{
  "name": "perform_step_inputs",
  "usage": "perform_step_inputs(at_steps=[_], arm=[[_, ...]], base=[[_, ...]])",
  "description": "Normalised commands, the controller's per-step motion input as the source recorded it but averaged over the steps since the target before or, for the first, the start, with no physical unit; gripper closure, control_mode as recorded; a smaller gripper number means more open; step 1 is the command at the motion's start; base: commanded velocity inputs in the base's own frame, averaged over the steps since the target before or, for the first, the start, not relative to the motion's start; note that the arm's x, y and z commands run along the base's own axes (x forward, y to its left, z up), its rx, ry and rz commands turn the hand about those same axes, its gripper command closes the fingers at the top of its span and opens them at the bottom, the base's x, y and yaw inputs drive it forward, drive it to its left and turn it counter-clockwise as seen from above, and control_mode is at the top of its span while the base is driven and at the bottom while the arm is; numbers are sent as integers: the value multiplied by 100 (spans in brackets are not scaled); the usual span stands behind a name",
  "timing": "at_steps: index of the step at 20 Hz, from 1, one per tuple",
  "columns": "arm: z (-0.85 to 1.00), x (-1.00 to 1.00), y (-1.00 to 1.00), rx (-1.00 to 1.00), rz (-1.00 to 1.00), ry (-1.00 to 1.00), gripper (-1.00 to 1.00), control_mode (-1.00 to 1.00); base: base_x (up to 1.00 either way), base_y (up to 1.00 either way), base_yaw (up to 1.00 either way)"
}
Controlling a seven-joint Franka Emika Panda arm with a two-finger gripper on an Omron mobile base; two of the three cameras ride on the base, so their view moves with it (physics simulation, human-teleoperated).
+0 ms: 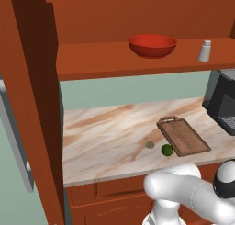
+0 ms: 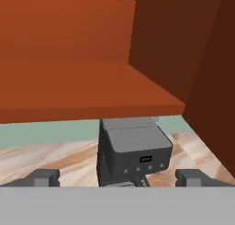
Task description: Open the cabinet. Place the bowl and condiment on the counter. Then place the lime and garlic on the cutting board.
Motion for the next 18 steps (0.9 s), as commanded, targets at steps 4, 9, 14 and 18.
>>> perform_step_inputs(at_steps=[4, 9, 14, 18], arm=[[0, 0, 90, -5, 10, 21, -100, -100], [0, 6, 47, 0, 12, 11, -100, -100], [0, 19, 23, 0, 12, 10, -100, -100], [0, 25, 8, 2, 12, 10, -100, -100]], base=[[0, 0, 0], [0, 0, 0], [0, 0, 0], [0, 0, 0]])
